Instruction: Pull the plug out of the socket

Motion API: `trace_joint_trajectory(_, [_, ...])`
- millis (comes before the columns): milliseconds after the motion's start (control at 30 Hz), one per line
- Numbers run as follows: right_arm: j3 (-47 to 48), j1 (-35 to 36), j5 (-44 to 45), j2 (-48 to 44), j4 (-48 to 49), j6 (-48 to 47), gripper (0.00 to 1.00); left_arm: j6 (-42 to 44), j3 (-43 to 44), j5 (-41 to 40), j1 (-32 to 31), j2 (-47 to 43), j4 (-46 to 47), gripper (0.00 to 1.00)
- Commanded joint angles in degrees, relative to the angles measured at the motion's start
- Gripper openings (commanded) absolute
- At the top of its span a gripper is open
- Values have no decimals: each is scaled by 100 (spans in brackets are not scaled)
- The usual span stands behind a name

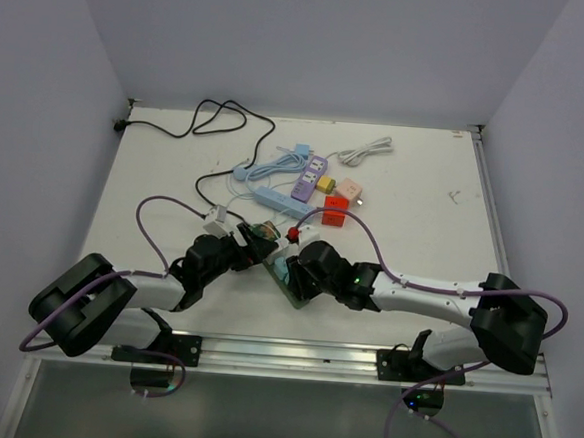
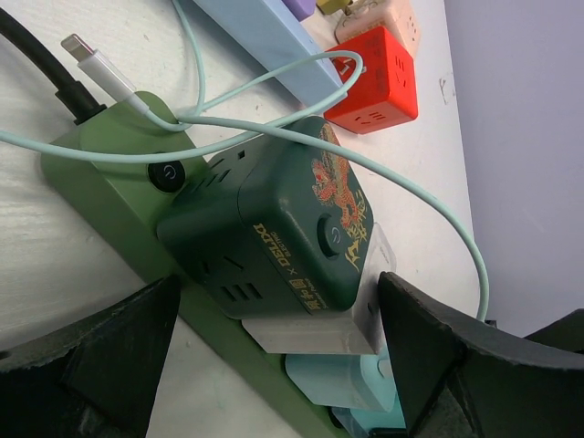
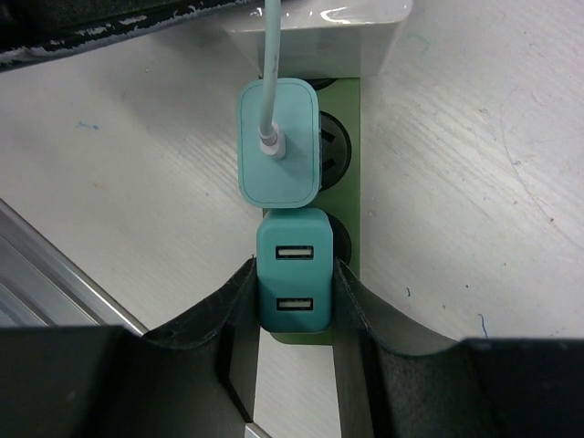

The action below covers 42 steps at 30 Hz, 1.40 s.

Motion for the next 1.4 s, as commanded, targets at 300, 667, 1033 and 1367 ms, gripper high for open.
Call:
trace_joint_trajectory(300, [1398, 955, 1362, 249, -360, -244, 18, 627, -245, -382, 31, 395, -1869, 90])
trace_joint_trajectory(667, [364, 17, 80, -497, 420, 450, 22, 715, -157, -399, 22, 431, -2097, 91])
trace_joint_trajectory(1033, [1026, 617, 559, -86, 90, 30, 22, 786, -130, -470, 22, 483, -2229, 91])
trace_joint_trajectory(1367, [1601, 1140, 1705, 346, -756, 11, 24, 838, -34, -470, 31, 562, -2291, 91])
